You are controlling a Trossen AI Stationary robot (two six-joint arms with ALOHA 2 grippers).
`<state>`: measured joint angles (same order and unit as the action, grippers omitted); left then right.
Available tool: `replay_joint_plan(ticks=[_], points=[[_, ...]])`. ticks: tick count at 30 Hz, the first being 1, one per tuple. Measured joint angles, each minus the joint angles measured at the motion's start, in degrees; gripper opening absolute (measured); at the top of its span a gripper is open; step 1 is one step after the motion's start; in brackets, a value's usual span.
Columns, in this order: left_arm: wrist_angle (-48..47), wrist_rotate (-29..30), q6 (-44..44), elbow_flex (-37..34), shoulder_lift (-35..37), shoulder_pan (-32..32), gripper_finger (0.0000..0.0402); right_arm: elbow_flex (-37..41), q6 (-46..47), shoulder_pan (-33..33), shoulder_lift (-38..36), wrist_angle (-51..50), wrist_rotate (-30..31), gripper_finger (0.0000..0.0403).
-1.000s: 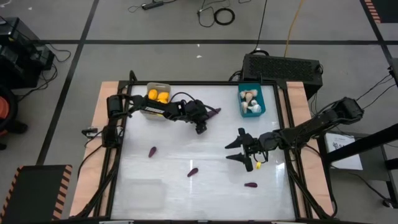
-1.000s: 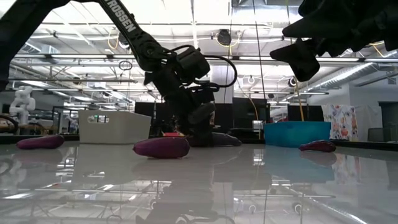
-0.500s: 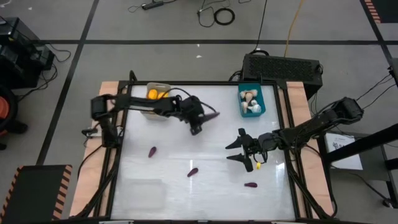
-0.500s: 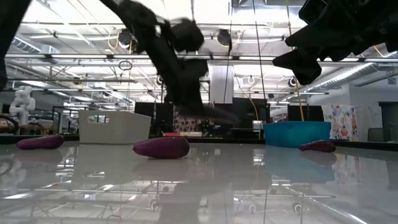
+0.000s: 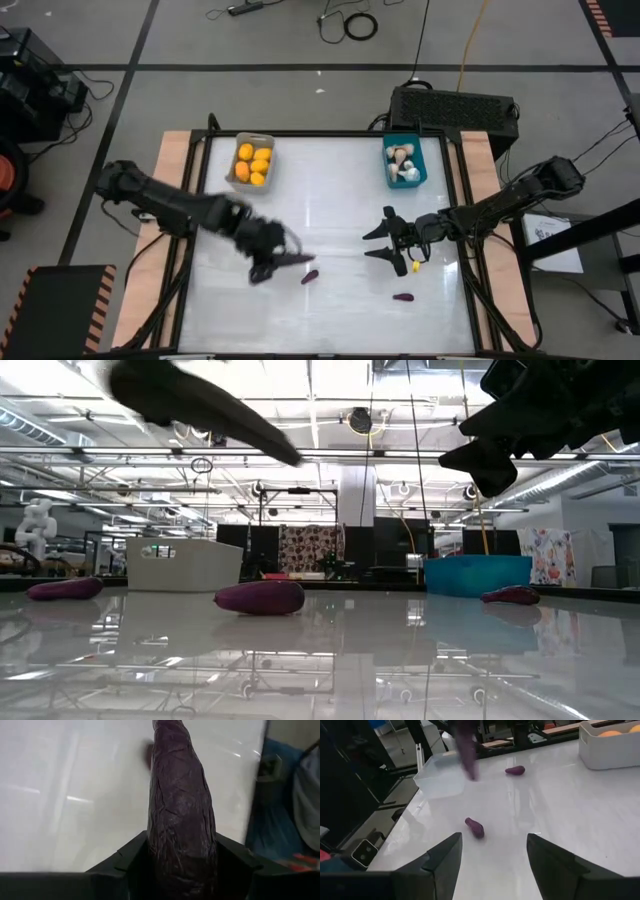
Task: Sort produce into baskets
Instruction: Put the eggplant into the transparent bin
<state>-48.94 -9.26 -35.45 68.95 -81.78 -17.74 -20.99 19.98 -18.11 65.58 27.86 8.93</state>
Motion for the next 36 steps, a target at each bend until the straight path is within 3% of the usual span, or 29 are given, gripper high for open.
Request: replay_joint_plan(ticks=[5,10,16,23,29,36], points=[[-0.3,5.9,-16.9,-0.1,0.6,-14.8,0.0183,0.0,-3.2,0.0,0.0,-0.5,0.0,0.0215],[-2.1,12.4,-39.2,-0.1,0.7,-28.3,0.0183,0.0,-4.6,0.0,0.0,-0.3,0.0,0.0215],[-2.8,17.3,-59.7,-0.1,0.7,-40.0,0.0183,0.0,-4.6,0.0,0.0,-0.6,-0.3,0.0215],[-5.8,17.2,-63.2,-0.1,0.2,-45.6,0.0183,0.0,-4.6,0.0,0.0,-0.9,-0.3,0.0215],[-8.4,17.2,-63.2,-0.1,-2.0,-45.8,0.0183,0.0,-4.3,0.0,0.0,-0.9,-0.3,0.0215],[-10.7,12.7,-66.4,-0.1,-3.8,-45.8,0.0187,0.0,-4.3,0.0,0.0,-0.9,-0.3,0.0215]])
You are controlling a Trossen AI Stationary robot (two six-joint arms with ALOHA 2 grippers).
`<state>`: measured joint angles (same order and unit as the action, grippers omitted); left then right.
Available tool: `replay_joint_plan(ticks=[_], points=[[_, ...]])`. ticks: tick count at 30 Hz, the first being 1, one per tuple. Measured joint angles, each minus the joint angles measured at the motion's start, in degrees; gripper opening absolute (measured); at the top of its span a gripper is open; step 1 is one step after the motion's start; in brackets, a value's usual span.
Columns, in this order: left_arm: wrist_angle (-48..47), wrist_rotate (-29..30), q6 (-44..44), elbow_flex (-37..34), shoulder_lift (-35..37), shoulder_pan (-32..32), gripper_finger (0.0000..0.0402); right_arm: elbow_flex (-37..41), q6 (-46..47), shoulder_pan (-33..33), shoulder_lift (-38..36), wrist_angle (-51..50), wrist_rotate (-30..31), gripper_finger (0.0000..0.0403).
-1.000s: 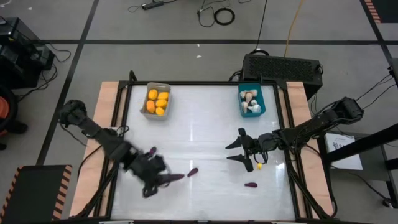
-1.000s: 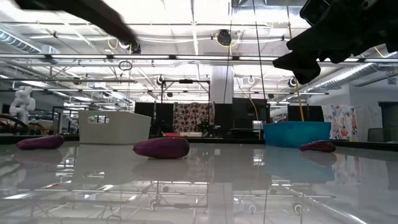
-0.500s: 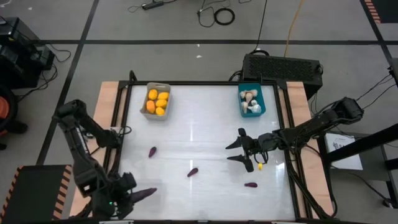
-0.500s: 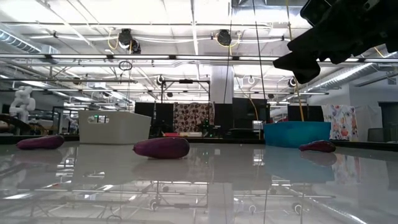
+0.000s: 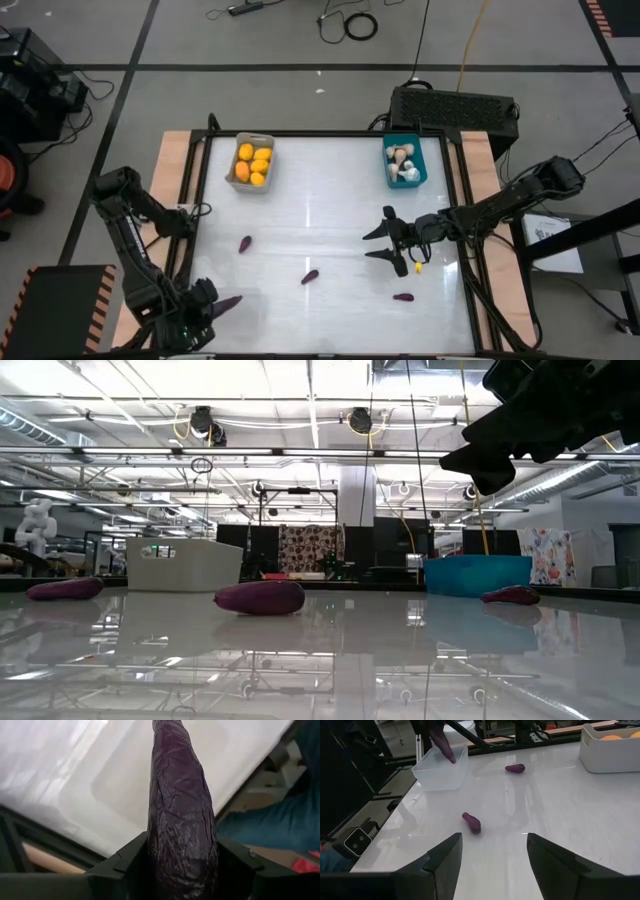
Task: Sort produce into baskets
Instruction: Put the eggplant into the transparent bin
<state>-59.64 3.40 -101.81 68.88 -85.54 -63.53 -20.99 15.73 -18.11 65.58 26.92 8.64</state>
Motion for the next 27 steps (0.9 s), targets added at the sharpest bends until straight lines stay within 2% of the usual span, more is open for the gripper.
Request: replay_joint_plan(ticks=[4,10,15,17,19,22,24,27], points=[[-0.2,-0.2,-4.0,0.0,0.0,0.1,0.0217,0.0,-0.2,0.0,0.0,0.0,0.0,0.0215],[-0.1,-0.2,-4.0,0.0,0.0,0.4,0.0277,0.0,-1.2,0.0,0.0,-0.1,0.0,0.0215],[0.5,-1.2,2.2,0.0,1.2,1.7,0.0291,0.0,-1.6,0.0,0.0,-0.2,0.0,0.0215],[-1.2,2.0,4.1,0.0,2.2,3.1,0.0292,0.0,-1.7,0.0,0.0,-0.2,0.0,0.0215],[-5.5,6.8,4.3,0.0,3.3,5.2,0.0292,0.0,-1.6,0.0,0.0,-0.2,0.0,0.0215],[-17.8,11.9,-3.6,0.0,4.8,10.4,0.0292,0.0,-1.6,0.0,0.0,-0.1,0.0,0.0215],[-22.7,12.2,-5.7,-0.7,5.8,14.8,0.0292,0.0,-1.6,0.0,0.0,-0.2,0.0,0.0215],[-21.8,11.7,0.4,-4.2,8.0,21.2,0.0292,0.0,-1.6,0.0,0.0,-0.2,0.1,0.0215]])
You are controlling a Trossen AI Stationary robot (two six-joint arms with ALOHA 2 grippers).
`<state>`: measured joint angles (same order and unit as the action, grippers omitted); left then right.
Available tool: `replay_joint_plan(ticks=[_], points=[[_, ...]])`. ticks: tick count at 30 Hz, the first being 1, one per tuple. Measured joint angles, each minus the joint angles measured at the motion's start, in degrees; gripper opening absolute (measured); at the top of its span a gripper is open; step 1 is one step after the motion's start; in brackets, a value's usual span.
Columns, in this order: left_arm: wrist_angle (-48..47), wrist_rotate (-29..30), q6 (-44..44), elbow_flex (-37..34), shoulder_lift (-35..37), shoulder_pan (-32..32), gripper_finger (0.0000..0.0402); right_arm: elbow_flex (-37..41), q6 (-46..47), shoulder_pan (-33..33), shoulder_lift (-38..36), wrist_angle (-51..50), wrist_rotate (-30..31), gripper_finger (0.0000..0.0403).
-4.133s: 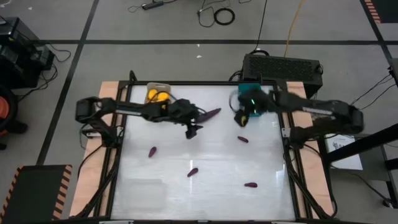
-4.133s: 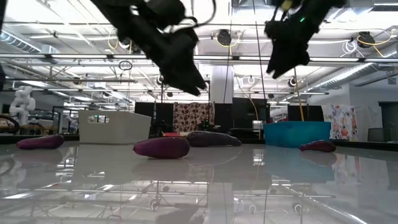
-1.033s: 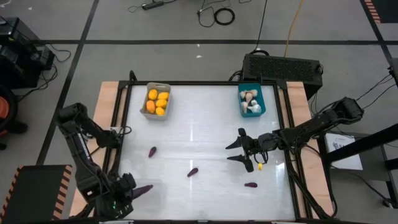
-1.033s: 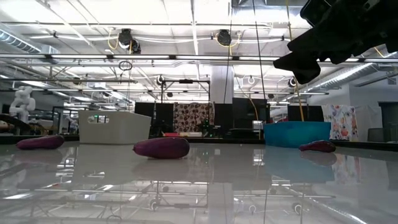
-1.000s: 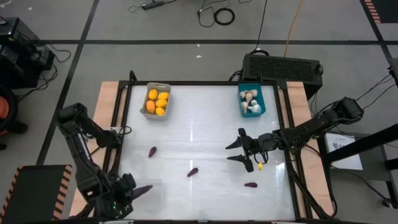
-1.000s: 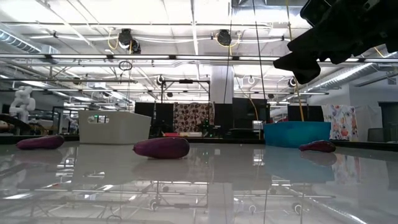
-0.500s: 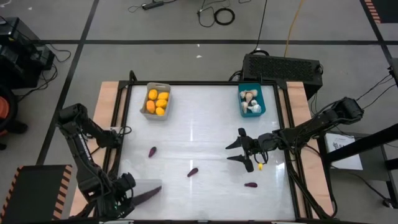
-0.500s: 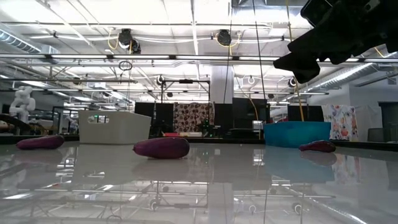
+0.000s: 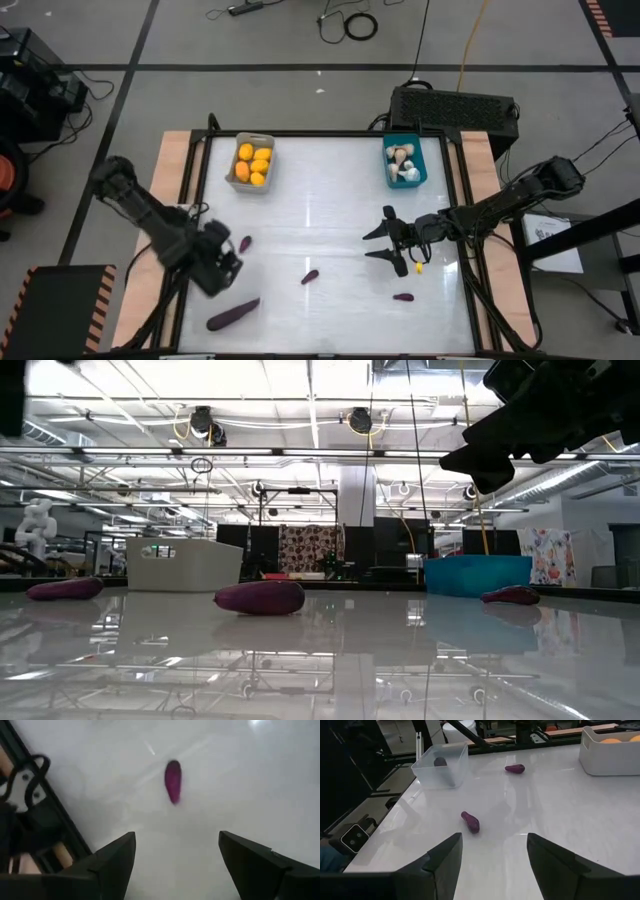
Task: Sort produce into baskets
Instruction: Put the eggplant into the transparent bin
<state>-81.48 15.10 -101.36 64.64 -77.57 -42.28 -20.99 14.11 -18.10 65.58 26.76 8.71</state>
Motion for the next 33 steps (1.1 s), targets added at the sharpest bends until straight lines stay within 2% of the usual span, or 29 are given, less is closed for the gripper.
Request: replay_joint_plan(ticks=[6,13,20,29,33], points=[[14.4,-3.0,13.6,-10.6,4.0,11.5,0.0292,0.0,-0.1,0.0,0.0,-0.4,0.0,0.0215],[23.2,-7.8,16.8,-22.1,5.8,20.6,0.0292,0.0,-0.5,0.0,0.0,-3.5,0.0,0.0215],[36.8,-9.1,22.1,-29.0,5.8,24.8,0.0292,0.0,-1.8,0.0,0.0,-3.9,0.0,0.0215],[43.7,-9.3,24.3,-32.9,5.3,27.0,0.0292,0.0,-3.1,0.0,0.0,-4.0,0.0,0.0215],[43.7,-10.7,24.3,-32.9,5.3,27.0,0.0275,0.0,-3.1,0.0,0.0,-4.0,0.0,0.0215]])
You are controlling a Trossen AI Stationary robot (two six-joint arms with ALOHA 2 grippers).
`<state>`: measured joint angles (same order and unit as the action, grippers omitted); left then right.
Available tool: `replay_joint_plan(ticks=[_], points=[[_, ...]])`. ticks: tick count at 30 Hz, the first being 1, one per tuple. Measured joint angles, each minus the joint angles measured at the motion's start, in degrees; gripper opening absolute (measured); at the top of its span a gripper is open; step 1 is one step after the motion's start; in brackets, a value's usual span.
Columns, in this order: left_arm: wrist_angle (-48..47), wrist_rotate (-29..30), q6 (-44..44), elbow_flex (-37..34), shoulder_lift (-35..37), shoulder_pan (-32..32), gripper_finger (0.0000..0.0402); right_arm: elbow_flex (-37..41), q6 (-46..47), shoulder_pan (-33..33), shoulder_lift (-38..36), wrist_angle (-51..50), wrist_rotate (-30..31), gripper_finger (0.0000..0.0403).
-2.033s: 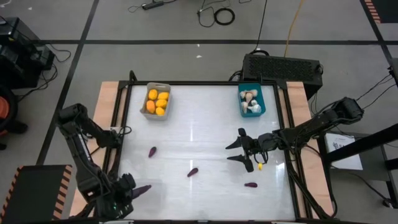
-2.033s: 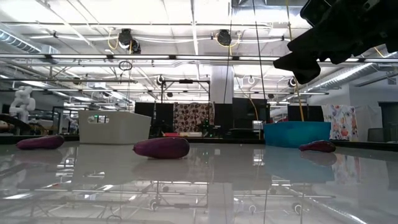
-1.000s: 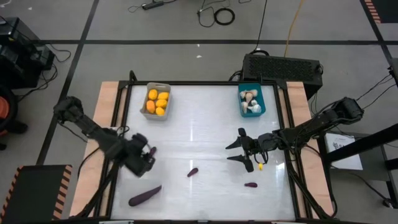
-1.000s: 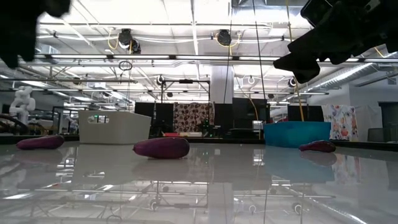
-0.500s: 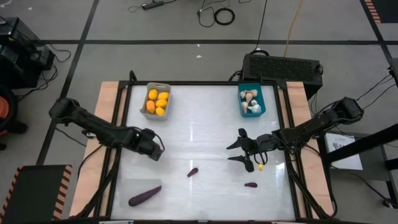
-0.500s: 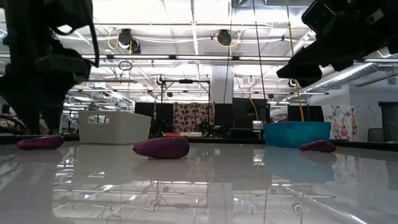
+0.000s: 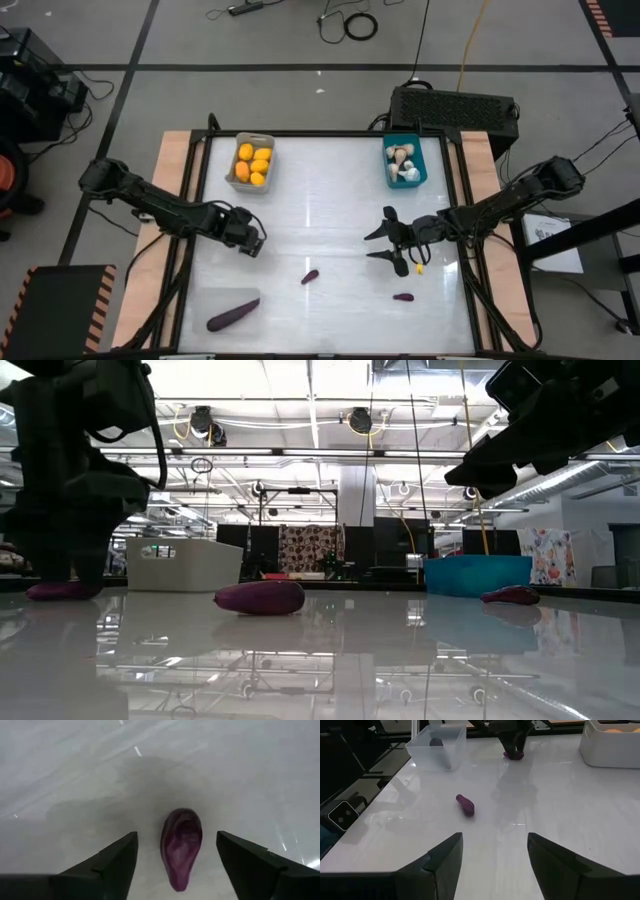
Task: Sort produce into baskets
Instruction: Put the eggplant into the transparent bin
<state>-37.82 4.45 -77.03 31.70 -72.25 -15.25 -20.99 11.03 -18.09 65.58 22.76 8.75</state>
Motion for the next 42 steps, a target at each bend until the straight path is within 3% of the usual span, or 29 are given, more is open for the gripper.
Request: replay_joint_plan(ticks=[14,21,26,33,38,42], points=[[3.1,-1.0,0.0,0.3,0.0,0.0,0.0124,0.0,0.1,0.0,0.0,0.0,0.0,0.0215],[4.7,-1.4,1.4,1.4,0.0,-0.1,0.0086,0.0,1.1,0.0,0.0,0.0,0.0,0.0215],[4.9,-7.8,5.4,8.3,1.0,-1.7,0.008,0.0,1.3,0.0,0.0,0.0,0.0,0.0215],[5.1,-8.3,-0.3,21.5,1.9,-13.6,0.008,0.0,1.3,0.0,0.0,-1.2,-0.1,0.0215],[4.2,-4.0,-10.4,23.1,0.9,-25.2,0.008,0.0,1.2,0.0,0.0,-2.7,-0.1,0.0215],[3.8,-3.8,-15.1,23.1,-2.3,-32.4,0.008,0.0,0.5,0.0,0.0,-2.8,0.0,0.0215]])
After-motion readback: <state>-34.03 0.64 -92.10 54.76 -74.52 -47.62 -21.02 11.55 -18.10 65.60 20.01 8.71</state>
